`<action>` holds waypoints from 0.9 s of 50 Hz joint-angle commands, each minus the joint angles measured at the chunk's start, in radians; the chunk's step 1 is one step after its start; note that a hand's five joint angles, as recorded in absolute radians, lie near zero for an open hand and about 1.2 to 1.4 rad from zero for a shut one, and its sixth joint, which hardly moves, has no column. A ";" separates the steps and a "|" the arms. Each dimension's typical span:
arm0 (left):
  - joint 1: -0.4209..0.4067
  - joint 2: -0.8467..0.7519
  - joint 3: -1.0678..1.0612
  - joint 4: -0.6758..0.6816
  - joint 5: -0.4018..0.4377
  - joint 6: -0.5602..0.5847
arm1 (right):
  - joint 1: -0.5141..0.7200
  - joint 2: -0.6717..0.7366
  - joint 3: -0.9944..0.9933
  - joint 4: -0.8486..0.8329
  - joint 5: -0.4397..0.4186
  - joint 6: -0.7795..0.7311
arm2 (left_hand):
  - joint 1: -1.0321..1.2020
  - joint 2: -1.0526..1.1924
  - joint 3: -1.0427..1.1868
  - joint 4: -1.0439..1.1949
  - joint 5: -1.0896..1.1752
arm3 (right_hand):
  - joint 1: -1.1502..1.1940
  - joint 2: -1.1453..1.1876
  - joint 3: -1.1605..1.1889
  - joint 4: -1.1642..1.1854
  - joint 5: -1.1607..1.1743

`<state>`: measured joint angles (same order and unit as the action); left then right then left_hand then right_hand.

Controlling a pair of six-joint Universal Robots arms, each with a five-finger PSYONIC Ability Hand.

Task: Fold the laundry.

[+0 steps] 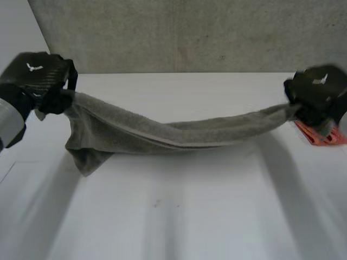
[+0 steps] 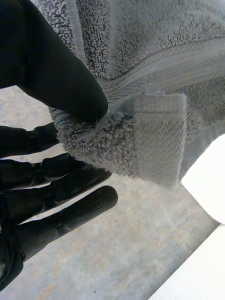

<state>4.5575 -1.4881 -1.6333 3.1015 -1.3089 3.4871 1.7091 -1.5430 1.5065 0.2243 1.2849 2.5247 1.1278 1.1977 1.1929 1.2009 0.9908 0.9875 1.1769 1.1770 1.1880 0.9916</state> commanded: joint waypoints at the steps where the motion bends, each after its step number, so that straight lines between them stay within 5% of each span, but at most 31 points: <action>1: 0.009 0.051 0.016 -0.125 0.003 0.010 | 0.000 -0.023 -0.238 0.325 -0.004 -0.161 | 0.268 0.199 0.203 0.195 0.231 | 0.409 0.219 0.219 0.208 0.230; 7: 0.031 -0.009 0.007 -0.168 0.003 0.016 | 0.007 0.110 -0.285 0.461 0.008 -0.260 | 0.268 0.199 0.203 0.195 0.231 | 0.409 0.219 0.219 0.208 0.230; 13: 0.031 -0.233 0.050 -0.164 0.002 0.093 | 0.035 0.256 -0.305 0.466 0.031 -0.270 | 0.268 0.199 0.203 0.195 0.231 | 0.409 0.219 0.219 0.208 0.230; 22: 0.014 -0.558 0.354 -0.127 -0.015 0.170 | 0.153 0.567 -0.607 0.374 0.188 -0.181 | 0.268 0.199 0.203 0.195 0.231 | 0.409 0.219 0.219 0.208 0.230; 26: 0.000 -0.647 0.530 -0.015 -0.033 0.173 | 0.173 0.645 -0.806 0.243 0.195 -0.097 | 0.268 0.199 0.203 0.195 0.231 | 0.409 0.219 0.219 0.208 0.230; 35: -0.025 -0.650 0.800 0.532 -0.159 0.161 | 0.178 0.689 -1.129 -0.250 0.228 0.029 | 0.268 0.199 0.203 0.195 0.231 | 0.409 0.219 0.219 0.208 0.230; 39: -0.032 -0.624 0.802 0.602 -0.162 0.133 | 0.181 0.661 -1.129 -0.404 0.258 0.032 | 0.268 0.199 0.203 0.195 0.231 | 0.409 0.219 0.219 0.208 0.230; 45: -0.029 -0.607 0.716 0.591 -0.159 0.081 | 0.185 0.653 -1.071 -0.384 0.252 0.034 | 0.268 0.199 0.203 0.195 0.231 | 0.409 0.219 0.219 0.208 0.230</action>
<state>4.5263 -2.1200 -0.8275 3.6924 -1.4719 3.6200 1.8897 -0.8736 0.3679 -0.1577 1.5365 2.5635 1.1278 1.1984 1.1937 1.2017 0.9908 0.9876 1.1823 1.1811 1.1888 0.9929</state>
